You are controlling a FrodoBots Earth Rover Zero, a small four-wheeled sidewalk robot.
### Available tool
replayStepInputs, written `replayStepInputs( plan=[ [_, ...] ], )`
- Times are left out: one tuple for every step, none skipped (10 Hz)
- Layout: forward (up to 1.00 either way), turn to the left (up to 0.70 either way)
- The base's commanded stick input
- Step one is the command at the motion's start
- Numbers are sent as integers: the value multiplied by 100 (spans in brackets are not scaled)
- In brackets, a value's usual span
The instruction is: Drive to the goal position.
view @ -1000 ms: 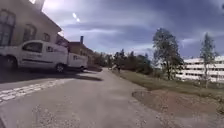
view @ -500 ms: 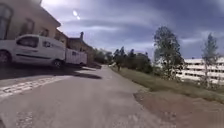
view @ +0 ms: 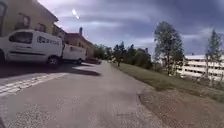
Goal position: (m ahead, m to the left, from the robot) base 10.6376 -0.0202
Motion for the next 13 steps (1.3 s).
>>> replayStepInputs(
  plan=[
    [70, 6],
    [70, 6],
    [70, 6],
    [70, 6],
    [70, 6],
    [70, 6],
    [70, 6],
    [70, 6],
    [70, 6],
    [70, 6],
    [70, 6],
    [70, 6],
    [70, 6]
  ],
)
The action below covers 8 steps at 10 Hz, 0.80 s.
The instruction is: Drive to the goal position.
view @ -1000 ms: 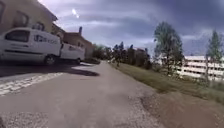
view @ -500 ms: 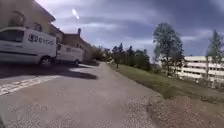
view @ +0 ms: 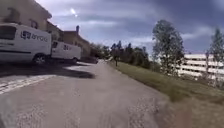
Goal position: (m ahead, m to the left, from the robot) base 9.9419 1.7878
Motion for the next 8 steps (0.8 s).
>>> replayStepInputs(
  plan=[
    [70, 6],
    [70, 6],
    [70, 6],
    [70, 6],
    [70, 6],
    [70, 6],
    [70, 6],
    [70, 6]
  ],
)
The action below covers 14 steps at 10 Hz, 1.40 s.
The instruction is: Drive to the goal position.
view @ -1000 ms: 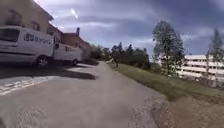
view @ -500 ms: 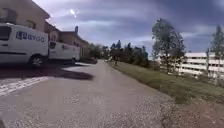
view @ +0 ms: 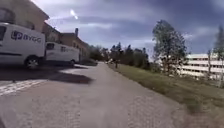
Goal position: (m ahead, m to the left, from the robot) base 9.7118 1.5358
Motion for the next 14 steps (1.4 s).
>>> replayStepInputs(
  plan=[
    [70, 6],
    [70, 6],
    [70, 6],
    [70, 6],
    [70, 6],
    [70, 6],
    [70, 6],
    [70, 6],
    [70, 6],
    [70, 6],
    [70, 6],
    [70, 6],
    [70, 6],
    [70, 6]
  ],
)
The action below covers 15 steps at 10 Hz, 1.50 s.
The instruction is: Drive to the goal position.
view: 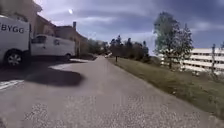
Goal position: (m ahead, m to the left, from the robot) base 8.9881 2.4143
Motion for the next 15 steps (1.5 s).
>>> replayStepInputs(
  plan=[
    [70, 6],
    [70, 6],
    [70, 6],
    [70, 6],
    [70, 6],
    [70, 6],
    [70, 6],
    [70, 6],
    [70, 6],
    [70, 6],
    [70, 6],
    [70, 6],
    [70, 6],
    [70, 6],
    [70, 6]
  ],
)
